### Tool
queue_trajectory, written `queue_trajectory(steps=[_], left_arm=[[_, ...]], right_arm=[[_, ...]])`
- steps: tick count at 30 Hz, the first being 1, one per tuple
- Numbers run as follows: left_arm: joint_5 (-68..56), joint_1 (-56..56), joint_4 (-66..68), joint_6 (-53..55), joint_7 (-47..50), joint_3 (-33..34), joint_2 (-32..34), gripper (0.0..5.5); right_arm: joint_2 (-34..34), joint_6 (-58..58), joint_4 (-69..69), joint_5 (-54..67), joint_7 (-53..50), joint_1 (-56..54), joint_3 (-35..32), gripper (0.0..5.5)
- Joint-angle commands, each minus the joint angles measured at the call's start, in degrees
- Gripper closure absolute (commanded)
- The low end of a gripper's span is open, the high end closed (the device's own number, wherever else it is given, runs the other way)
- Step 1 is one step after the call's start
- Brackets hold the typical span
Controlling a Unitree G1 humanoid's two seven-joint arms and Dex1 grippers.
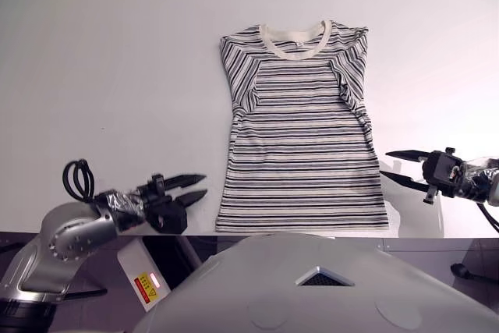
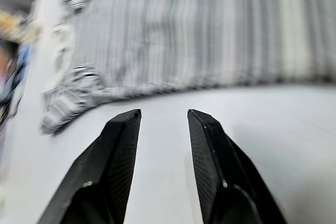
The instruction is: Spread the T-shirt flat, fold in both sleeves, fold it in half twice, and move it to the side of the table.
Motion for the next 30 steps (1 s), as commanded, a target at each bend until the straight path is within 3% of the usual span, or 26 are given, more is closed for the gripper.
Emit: queue_trajectory(steps=[1, 3, 15, 19, 22, 27, 30], left_arm=[[6.6, 2.8, 3.0, -9.6, 3.6, 0.4, 0.4, 3.59], [9.2, 2.9, 4.0, -12.1, 4.9, 0.0, 0.0, 3.23], [15.0, -3.9, 3.5, -10.0, 6.8, -8.1, -1.9, 3.23], [14.6, -2.7, 3.0, -9.5, 7.1, -8.8, -0.6, 3.23], [13.9, -2.1, 2.7, -8.7, 7.0, -9.0, -0.2, 3.79], [13.3, -3.0, 2.9, -6.2, 6.9, -11.5, -1.2, 4.67], [14.3, -3.2, 4.2, -5.7, 8.0, -12.0, -1.2, 5.12]], right_arm=[[-2.3, -6.1, 5.3, -2.2, 1.0, -2.8, 0.2, 3.65], [-2.7, -8.2, 7.6, -2.5, 1.3, -4.1, 0.7, 3.65], [-2.3, -9.9, 10.2, -2.8, 0.9, -9.1, 3.9, 3.65], [-4.2, -17.5, 12.7, -4.7, 1.5, -7.8, 3.4, 3.65], [-5.3, -31.0, 16.8, -8.8, -0.8, -8.3, 3.1, 3.65], [-5.4, -40.5, 17.1, -9.7, -3.2, -6.3, 3.9, 3.65], [-6.7, -54.3, 23.5, -15.0, -5.9, -5.5, 3.9, 3.65]])
